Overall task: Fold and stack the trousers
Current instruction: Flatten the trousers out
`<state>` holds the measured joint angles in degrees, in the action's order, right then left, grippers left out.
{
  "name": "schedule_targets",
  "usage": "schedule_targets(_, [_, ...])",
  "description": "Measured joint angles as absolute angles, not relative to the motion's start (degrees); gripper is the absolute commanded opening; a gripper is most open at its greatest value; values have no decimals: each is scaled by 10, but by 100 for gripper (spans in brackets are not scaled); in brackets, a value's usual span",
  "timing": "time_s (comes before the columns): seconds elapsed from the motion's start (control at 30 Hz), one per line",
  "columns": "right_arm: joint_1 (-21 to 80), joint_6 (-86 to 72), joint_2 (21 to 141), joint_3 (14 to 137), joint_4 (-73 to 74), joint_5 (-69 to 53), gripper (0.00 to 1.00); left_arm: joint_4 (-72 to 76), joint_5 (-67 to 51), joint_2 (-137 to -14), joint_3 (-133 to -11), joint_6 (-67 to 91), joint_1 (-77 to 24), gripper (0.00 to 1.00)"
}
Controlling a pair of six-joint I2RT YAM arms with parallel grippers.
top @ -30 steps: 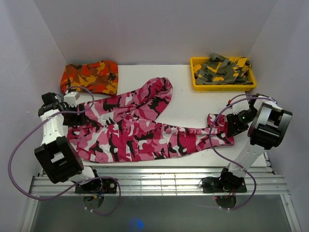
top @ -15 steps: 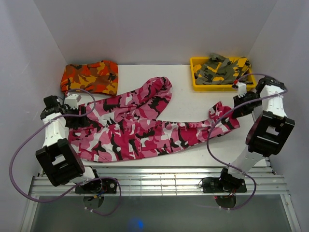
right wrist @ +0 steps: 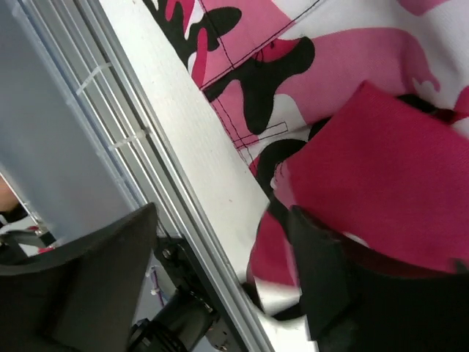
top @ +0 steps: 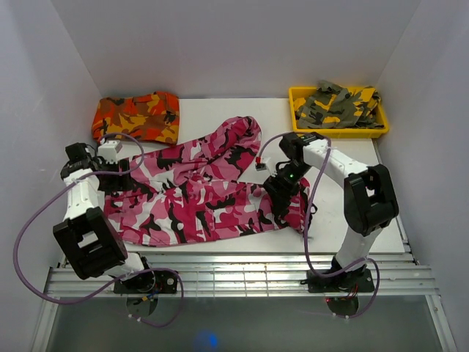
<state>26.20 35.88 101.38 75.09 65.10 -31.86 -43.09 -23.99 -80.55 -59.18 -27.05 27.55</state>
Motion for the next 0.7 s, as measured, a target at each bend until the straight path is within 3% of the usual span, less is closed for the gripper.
schedule_targets(0.07, [254, 346, 1016, 763, 652, -322, 92, -431, -240, -806, -592, -270, 276, 79])
schedule_targets(0.17, [210, 333, 1011, 809, 649, -331, 91, -433, -240, -806, -592, -270, 276, 79])
schedule_targets(0.27, [150, 329, 983, 824, 639, -330, 84, -433, -240, -806, -592, -270, 276, 79])
schedule_targets(0.3, [130, 331, 970, 822, 641, -325, 75, -433, -240, -806, -592, -270, 276, 79])
schedule_targets(0.4, [75, 344, 929, 796, 645, -292, 61, -433, -240, -807, -592, -270, 276, 79])
schedule_targets(0.63, [43, 340, 923, 712, 660, -252, 67, -432, -240, -816, -595, -267, 276, 79])
schedule_targets(0.7, [44, 328, 944, 710, 659, -256, 58, -432, -240, -818, -595, -265, 276, 79])
